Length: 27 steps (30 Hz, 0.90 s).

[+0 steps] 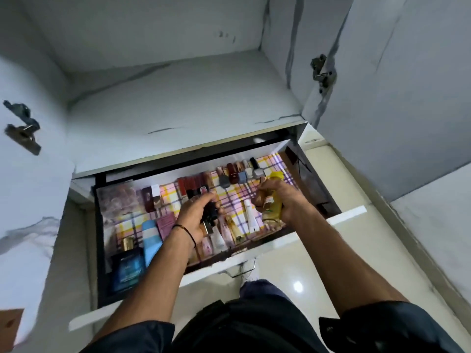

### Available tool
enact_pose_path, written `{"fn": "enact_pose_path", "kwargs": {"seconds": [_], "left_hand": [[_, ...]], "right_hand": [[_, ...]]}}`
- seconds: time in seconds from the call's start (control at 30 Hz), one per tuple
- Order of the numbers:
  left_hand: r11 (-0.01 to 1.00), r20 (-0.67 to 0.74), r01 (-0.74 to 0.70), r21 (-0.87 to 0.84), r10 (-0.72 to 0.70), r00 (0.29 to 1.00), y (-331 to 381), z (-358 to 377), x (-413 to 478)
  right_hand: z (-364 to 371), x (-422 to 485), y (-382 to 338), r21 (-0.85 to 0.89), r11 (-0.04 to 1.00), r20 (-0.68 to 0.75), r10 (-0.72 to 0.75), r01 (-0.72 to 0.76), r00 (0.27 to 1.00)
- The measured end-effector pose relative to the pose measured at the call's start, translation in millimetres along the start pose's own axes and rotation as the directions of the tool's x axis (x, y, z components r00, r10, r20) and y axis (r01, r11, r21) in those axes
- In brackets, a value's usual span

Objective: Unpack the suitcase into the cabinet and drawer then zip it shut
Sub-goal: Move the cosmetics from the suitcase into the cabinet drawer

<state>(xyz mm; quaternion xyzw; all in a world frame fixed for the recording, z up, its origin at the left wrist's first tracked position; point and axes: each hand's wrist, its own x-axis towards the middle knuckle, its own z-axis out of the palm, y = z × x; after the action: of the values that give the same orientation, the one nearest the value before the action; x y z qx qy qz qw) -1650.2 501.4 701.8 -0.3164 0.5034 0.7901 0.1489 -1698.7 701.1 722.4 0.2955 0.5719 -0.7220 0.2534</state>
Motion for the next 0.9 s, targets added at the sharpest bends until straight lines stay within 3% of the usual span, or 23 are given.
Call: {"fn": "enact_pose_path", "kwargs": {"seconds": [0.1,0.2,0.3,0.43,0.67,0.9], "left_hand": [[1.000,-0.028,0.015,-0.016,-0.015,1.000,1.4,13.9,18.5],[1.000,-0.089,0.011,0.000,-0.011,0.996,0.2,24.9,33.3],[0.999,-0.164,-0.005,0.041,0.012,0.986,-3.7,32.9,54.8],[0.996,-0.262,-0.024,0.081,0.044,0.964,-7.5,35.9,77.7],[0.978,-0.259,0.026,0.206,0.029,0.965,-6.1,33.9,95.1],[0.990,-0.241,0.024,0.136,0.009,0.971,0.4,29.6,114.3]], "right_hand": [[-12.7,35.1,-11.3,-0.067,0.998,-0.058,-0.014,0.011,0.998],[-25.1,78.3,-18.8,-0.248,0.967,-0.184,-0.104,0.056,0.977],[-40.1,137.9,-23.6,-0.558,0.829,-0.243,-0.214,0.044,0.946],[-30.5,152.8,-46.5,-0.774,0.619,-0.162,-0.400,0.136,0.902],[-23.9,184.0,-60.5,-0.848,0.522,-0.125,-0.359,0.088,0.925],[-34.1,172.8,-60.7,-0.716,0.677,-0.158,-0.393,0.168,0.906]]}}
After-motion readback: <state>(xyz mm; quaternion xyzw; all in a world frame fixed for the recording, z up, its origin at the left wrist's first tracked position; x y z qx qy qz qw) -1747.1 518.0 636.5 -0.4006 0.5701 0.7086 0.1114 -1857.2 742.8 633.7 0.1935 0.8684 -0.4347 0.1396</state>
